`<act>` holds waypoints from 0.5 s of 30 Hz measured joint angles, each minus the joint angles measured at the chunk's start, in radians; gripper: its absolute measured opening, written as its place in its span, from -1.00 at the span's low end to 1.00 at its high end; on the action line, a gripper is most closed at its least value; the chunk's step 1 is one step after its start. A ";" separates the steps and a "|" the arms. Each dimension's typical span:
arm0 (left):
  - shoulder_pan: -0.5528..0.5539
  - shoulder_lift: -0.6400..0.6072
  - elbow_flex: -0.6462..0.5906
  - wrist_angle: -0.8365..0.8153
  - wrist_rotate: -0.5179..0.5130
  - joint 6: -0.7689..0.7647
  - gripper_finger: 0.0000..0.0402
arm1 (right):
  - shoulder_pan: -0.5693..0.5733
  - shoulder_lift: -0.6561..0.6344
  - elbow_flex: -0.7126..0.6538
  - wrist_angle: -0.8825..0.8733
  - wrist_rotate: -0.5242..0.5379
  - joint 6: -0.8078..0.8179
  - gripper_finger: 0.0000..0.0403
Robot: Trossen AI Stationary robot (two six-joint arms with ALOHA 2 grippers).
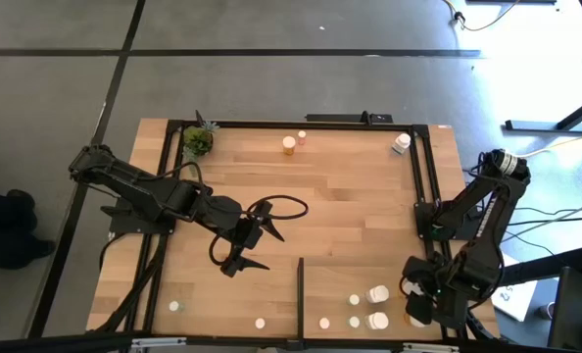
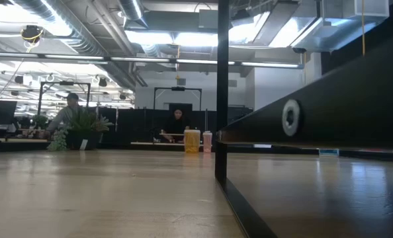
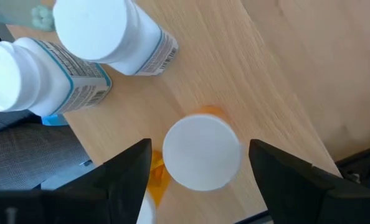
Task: Pick and place medicine bottles onto shelf by color
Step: Put the bottom pink pill bottle on the shelf aligned with the other pink pill bottle
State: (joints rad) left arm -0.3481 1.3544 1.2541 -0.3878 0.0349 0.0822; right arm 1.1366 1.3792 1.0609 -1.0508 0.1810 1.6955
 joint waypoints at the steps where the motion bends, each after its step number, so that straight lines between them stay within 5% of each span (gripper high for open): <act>1: 0.000 0.000 0.000 0.000 0.000 0.000 0.70 | 0.000 0.000 0.008 -0.011 0.000 0.000 0.34; 15: 0.000 0.000 0.000 0.000 0.000 0.000 0.70 | -0.002 -0.001 0.175 -0.251 0.182 0.000 0.34</act>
State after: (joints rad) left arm -0.3482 1.3544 1.2538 -0.3877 0.0348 0.0821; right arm 1.1351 1.3785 1.2356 -1.3021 0.3632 1.6956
